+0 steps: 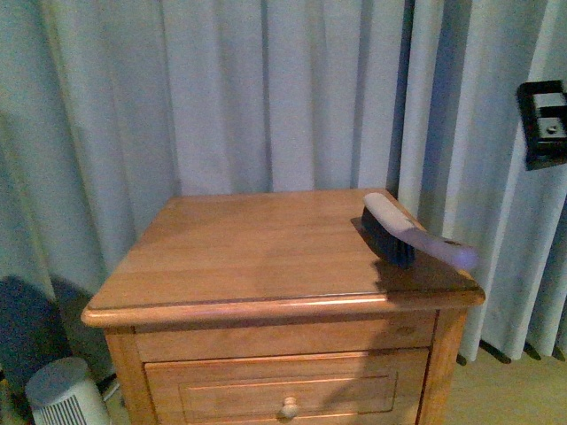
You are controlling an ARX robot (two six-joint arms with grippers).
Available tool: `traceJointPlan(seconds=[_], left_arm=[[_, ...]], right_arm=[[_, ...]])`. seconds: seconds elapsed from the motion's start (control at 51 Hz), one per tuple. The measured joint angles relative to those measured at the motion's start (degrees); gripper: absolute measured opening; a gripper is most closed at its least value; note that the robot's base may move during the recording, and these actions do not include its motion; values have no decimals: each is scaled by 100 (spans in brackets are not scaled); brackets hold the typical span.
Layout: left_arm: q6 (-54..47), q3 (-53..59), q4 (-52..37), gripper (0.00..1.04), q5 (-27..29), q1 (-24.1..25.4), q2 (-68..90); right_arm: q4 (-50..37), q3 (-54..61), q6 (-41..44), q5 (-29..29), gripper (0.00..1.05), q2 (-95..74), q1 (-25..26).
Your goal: Clean up trash
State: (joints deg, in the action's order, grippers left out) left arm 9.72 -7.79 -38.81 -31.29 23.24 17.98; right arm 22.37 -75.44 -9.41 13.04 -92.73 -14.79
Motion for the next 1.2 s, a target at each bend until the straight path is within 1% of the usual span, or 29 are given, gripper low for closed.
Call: traceJointPlan(seconds=[0.157, 0.373, 0.725, 0.745, 0.863, 0.961, 1.039, 1.059, 1.118, 1.176, 1.196], left_arm=[[0, 0, 0, 29, 0, 2, 0], [0, 0, 0, 29, 0, 0, 0], [0, 0, 0, 29, 0, 2, 0], [0, 0, 0, 29, 0, 0, 0], [0, 0, 0, 29, 0, 0, 0], [0, 0, 0, 29, 0, 0, 0], [0, 0, 0, 29, 0, 0, 0], [0, 0, 0, 29, 0, 2, 0], [0, 0, 0, 29, 0, 0, 0], [0, 0, 0, 29, 0, 0, 0], [0, 0, 0, 29, 0, 0, 0]], right_arm=[[234, -599, -273, -138, 97, -737, -160], [282, -1185, -568, -168, 97, -1482, -363], [101, -1231, -874, -186, 97, -2076, -577], [96, -1226, -905, -190, 96, -2083, -584], [92, -1204, -944, -219, 82, -2107, -610], [81, -1180, -1003, -221, 60, -2140, -640], [70, -1178, -1038, -223, 47, -2155, -656], [61, -1178, -1040, -221, 41, -2157, -664], [35, -1178, -1036, -236, 31, -2157, -671], [2, -1178, -1036, -201, 24, -2155, -682], [-9, -1178, -1038, -192, 23, -2155, -682]])
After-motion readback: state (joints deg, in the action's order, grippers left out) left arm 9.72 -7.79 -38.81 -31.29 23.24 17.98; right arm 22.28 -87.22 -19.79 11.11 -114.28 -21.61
